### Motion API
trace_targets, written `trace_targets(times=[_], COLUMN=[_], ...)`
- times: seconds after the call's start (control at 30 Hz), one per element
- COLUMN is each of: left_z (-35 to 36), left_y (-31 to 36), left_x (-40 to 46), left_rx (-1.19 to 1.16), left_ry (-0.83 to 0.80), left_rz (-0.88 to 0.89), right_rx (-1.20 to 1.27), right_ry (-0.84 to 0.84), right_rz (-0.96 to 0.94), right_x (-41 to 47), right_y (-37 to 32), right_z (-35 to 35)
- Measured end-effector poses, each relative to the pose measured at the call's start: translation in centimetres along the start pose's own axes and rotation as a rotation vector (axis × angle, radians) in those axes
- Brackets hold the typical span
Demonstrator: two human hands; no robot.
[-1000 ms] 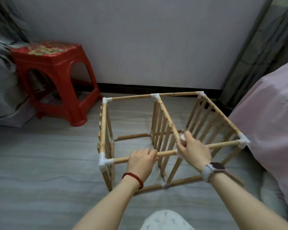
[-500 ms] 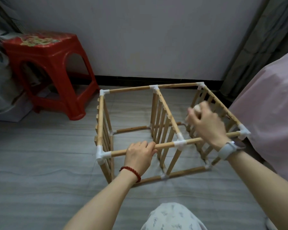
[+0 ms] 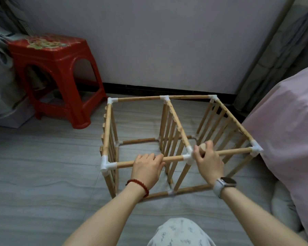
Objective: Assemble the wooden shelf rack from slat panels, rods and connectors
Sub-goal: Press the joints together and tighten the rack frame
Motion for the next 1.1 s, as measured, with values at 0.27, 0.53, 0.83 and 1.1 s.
trace_targets(times=[0.27, 0.53, 0.83, 1.1], left_z=[-2.0, -4.3, -4.7, -4.5], left_y=[-4.8, -13.2, -9.2, -1.6], left_x=[-2.2, -4.7, -5.5, -4.8], left_rx=[0.123, 0.167, 0.358, 0.093], left_ry=[-0.154, -0.301, -0.362, -0.218], left_rz=[0.099, 0.213, 0.598, 0.464], right_rx=[-0.304, 0.119, 0.155, 0.251], right_ry=[-0.427, -0.311, -0.236, -0.297], right_rz=[-0.089, -0.086, -0.173, -0.023], right_x=[0.9, -1.4, -1.3, 3.0], right_y=[-0.6, -4.3, -4.8, -2.4], right_z=[4.4, 7.8, 6.8, 6.0])
Point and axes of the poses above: each hand's wrist, its own x-axis towards the middle knuckle, its own z-axis out of the palm, y = z × x, the point moved 10 cm from there along x, towards the middle knuckle, and after that the axes turned 5 degrees about y, right-handed, at the moved point
